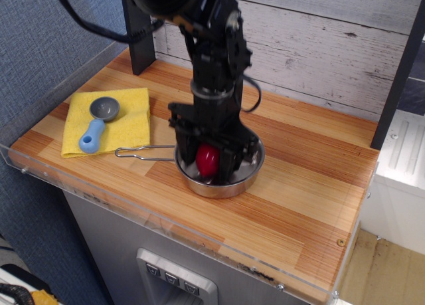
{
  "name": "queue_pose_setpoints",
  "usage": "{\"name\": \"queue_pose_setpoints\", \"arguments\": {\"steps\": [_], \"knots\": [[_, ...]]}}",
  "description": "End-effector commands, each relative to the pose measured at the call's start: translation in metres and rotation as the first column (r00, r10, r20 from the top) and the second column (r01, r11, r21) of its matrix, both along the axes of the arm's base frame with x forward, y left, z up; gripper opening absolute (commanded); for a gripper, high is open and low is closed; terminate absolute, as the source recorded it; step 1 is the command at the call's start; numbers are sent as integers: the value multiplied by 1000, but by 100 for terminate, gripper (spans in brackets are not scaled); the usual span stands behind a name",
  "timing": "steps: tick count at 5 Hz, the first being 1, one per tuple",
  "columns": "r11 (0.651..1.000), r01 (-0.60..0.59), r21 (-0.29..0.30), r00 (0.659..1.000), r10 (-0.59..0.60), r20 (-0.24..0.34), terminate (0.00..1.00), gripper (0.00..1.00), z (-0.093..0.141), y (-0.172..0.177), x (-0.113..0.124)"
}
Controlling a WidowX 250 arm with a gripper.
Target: Hold the red pear from inside the pan which is in center of the table and place it in left edge of the table.
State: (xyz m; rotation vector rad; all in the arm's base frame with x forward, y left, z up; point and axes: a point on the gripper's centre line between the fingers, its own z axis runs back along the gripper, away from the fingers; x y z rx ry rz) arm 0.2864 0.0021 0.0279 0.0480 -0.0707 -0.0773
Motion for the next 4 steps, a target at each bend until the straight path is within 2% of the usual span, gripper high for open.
{"name": "queue_pose_setpoints", "arguments": {"steps": [1,2,3,4], "knots": [[998,66,-11,991,-64,120,0,0,63,-21,1],[989,133,-59,981,-122,150,0,0,64,-53,-1],[976,204,-72,973,-194,129,0,0,51,-86,-3],[969,234,-84,969,-225,101,0,0,35,-100,-4]]}}
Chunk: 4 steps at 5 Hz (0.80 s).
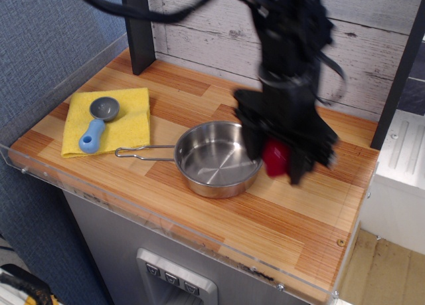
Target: Hold the red pear from inside the pan which is in center of the table and place it in left edge of the table.
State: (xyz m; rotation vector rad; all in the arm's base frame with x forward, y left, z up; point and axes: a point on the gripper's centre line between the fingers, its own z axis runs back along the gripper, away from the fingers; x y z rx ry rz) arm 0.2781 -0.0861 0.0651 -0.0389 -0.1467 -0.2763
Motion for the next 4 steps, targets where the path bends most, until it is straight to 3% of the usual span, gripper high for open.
{"name": "queue_pose_setpoints", "arguments": {"steps": [1,4], "knots": [[1000,19,-6,1000,-19,-6,0,0,-14,-6,5],[999,-42,19,995,43,-91,0,0,-41,32,-5]]}}
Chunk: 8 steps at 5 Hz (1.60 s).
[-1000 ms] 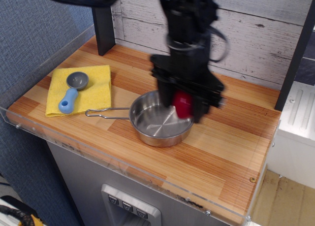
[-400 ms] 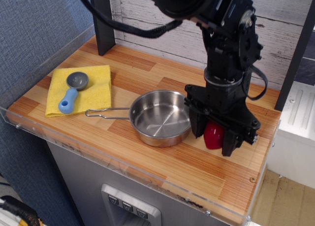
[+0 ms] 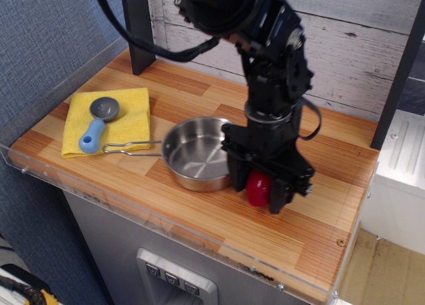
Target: Hold the red pear from inside the pan which is in center of the table and place it in left edge of the table.
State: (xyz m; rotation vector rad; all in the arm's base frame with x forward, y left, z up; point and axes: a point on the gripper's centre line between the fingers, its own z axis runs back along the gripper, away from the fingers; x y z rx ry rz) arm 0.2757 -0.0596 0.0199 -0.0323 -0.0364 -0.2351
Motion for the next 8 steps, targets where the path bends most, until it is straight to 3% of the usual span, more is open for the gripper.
{"name": "queue_pose_setpoints", "arguments": {"steps": [1,2,3,5,7,8], "knots": [[1000,8,2,1000,-8,14,0,0,3,4,-4],[1000,21,-1,1000,-21,9,0,0,3,2,-3],[1000,24,-2,1000,-24,8,0,100,5,2,-3],[999,33,-17,997,-31,71,0,100,32,5,3],[999,22,-25,987,-17,160,0,100,89,23,11],[999,-21,-34,986,27,162,0,100,101,47,10]]}}
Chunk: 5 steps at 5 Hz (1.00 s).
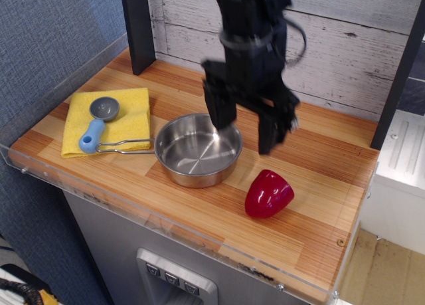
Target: Hold the red pear from inside the pan which is in center of the table and place it in left edge of the table.
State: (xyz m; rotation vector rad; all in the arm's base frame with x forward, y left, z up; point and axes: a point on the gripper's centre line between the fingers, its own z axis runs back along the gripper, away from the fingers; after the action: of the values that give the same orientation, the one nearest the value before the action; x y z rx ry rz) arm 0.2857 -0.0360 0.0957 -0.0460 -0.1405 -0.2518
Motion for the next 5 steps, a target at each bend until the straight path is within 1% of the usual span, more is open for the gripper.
{"name": "queue_pose_setpoints", "arguments": {"steps": [1,2,3,5], "knots": [[996,-82,-34,995,83,48,0,100,33,48,-3],[992,-109,-60,993,111,38,0,100,36,68,-5],[998,-43,-40,998,45,49,0,100,39,70,1],[998,-43,-40,998,45,49,0,100,39,70,1]]}}
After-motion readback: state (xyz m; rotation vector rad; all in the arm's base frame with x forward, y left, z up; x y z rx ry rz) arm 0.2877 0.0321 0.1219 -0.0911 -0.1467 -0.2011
